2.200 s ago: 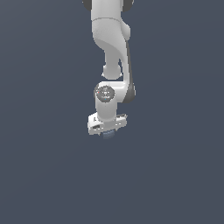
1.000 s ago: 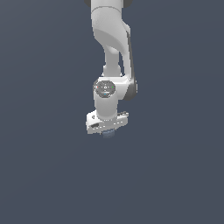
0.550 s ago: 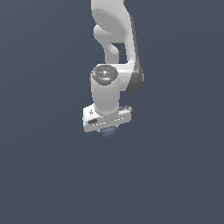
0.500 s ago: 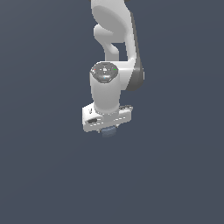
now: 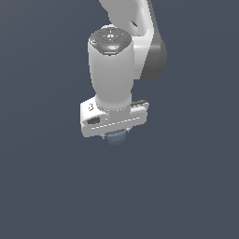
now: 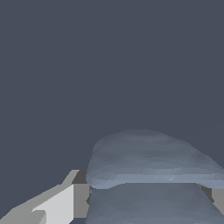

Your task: Pick up the object and move it to a goal position.

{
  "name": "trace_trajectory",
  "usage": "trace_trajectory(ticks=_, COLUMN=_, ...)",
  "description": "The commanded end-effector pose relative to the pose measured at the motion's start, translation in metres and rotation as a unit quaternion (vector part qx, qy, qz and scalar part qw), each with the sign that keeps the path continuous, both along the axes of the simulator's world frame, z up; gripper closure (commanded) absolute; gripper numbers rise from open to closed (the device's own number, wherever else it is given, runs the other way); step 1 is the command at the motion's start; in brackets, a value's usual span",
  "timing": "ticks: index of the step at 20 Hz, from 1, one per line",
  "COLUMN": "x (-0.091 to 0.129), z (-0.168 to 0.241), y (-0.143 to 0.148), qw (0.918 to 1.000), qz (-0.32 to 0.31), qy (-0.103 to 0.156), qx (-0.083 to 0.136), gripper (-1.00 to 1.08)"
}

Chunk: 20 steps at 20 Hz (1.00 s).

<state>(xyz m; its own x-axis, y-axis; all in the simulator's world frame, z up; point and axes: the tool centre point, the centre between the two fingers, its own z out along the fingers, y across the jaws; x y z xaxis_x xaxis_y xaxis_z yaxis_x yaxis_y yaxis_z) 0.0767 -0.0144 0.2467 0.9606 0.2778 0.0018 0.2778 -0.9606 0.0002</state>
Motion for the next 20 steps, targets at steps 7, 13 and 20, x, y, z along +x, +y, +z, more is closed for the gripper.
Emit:
trace_trajectory(ticks=7, x=0.023, z=0.052, y=0.002, qw=1.0000, qz=0.000, qy=0.001, qx=0.000, gripper=1.08)
trace_trajectory(ticks=13, x=0.033, z=0.070, y=0.003, qw=1.0000, qz=0.000, qy=0.001, qx=0.000, gripper=1.08)
trace_trajectory(ticks=20, x=0.038, z=0.079, y=0.003, qw=1.0000, qz=0.000, qy=0.001, qx=0.000, gripper=1.08)
